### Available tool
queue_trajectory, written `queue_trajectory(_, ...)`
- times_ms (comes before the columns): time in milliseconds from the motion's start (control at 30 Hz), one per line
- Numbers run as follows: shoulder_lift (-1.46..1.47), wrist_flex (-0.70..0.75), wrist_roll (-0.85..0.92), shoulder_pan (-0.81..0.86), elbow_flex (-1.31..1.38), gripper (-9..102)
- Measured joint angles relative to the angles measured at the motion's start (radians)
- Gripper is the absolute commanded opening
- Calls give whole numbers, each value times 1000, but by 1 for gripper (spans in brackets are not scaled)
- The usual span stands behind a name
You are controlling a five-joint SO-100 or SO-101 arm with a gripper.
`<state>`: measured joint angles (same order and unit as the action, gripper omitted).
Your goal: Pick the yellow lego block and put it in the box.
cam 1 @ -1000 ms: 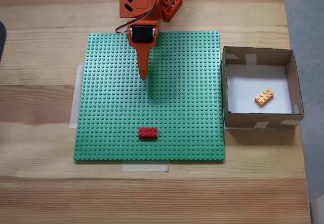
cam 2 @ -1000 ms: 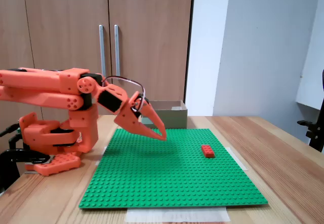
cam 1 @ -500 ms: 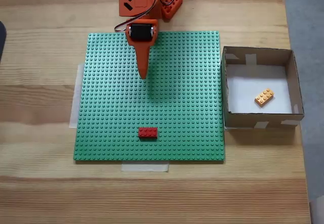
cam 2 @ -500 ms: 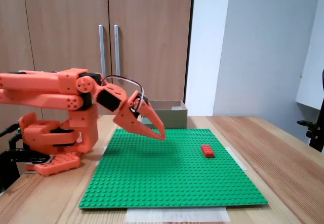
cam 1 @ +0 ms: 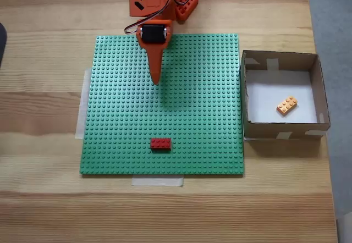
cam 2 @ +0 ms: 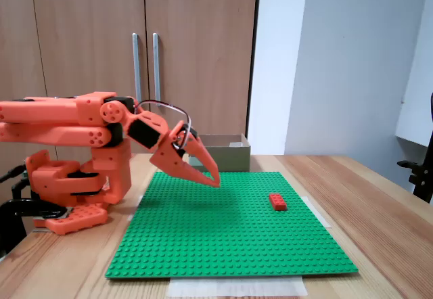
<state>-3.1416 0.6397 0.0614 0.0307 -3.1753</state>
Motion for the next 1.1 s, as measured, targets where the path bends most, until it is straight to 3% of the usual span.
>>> queue_trajectory(767,-112,173,6,11,0,-1)
queue_trajectory(1100,-114,181,9,12,0,-1)
